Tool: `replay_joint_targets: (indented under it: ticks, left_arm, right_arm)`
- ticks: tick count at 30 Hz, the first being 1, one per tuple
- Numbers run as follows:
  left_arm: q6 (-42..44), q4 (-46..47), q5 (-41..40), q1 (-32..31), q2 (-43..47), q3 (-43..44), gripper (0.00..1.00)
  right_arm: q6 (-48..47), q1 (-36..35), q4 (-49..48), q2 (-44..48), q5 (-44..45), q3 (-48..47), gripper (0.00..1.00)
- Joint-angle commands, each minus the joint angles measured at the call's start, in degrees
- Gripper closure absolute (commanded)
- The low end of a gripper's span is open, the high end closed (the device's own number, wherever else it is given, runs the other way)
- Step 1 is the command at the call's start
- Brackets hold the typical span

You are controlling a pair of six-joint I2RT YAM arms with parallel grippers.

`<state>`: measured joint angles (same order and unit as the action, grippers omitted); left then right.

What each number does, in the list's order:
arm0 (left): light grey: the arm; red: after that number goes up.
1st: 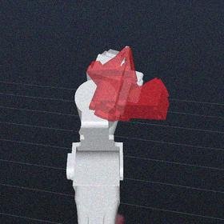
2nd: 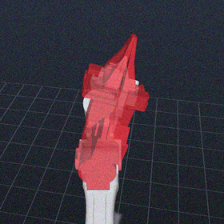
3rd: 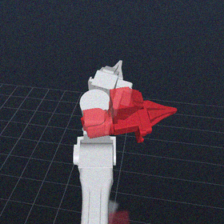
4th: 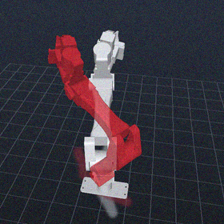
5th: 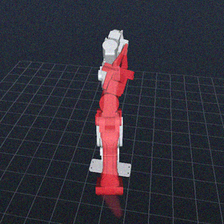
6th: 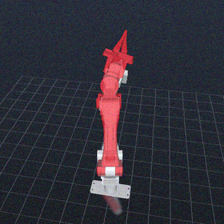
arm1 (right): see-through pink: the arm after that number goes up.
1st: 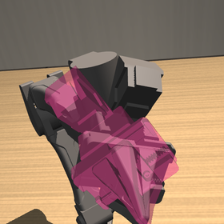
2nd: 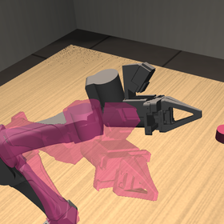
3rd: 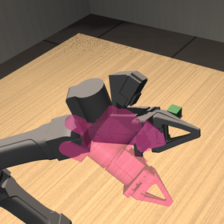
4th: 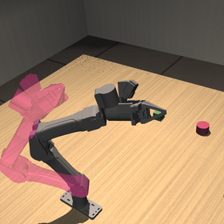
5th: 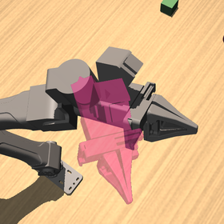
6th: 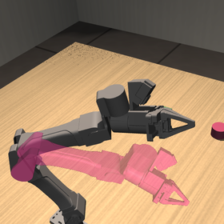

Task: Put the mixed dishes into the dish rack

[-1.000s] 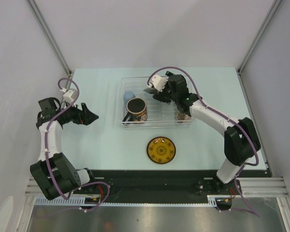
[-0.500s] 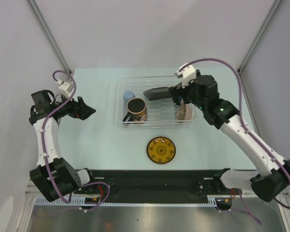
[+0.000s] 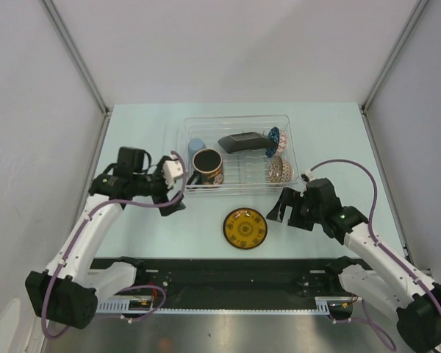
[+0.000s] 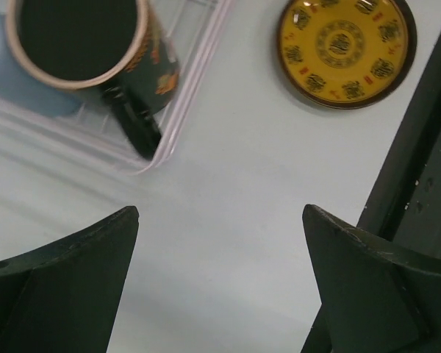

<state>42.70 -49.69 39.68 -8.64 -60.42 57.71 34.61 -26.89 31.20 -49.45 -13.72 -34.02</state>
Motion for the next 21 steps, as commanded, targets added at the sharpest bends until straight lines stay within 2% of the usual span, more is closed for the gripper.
replay_joint_targets:
  ticks: [1,5,9,14,21]
  left_arm:
    - [-0.24,6.53,-8.56,-10.41,-0.65,-3.39,0.01]
    - [-1.39,8.03,-11.02,-16.39,-4.17,-5.06,0.02]
    - [-0.25,9.44,-16.21,-22.45,-7.16,-7.09,0.01]
    - [1.51,11.10,-18.67,-26.95,-12.34,-7.61,0.00]
    - [-2.16,18.75,-22.79,-33.53,-20.34,-9.20,0.01]
  right_arm:
    - [17.83,-0.70,-8.69,-1.60,-0.88,2.99,0.05]
    - [22.95,-3.95,-14.92,-5.73,2.11,5.54,0.16]
    - [25.15,-7.02,-18.62,-9.95,6.41,7.30,0.18]
    - [27.70,-8.35,-23.45,-13.74,8.97,9.14,0.20]
    - [29.29,-8.35,-28.21,-19.54,6.86,9.94,0.33]
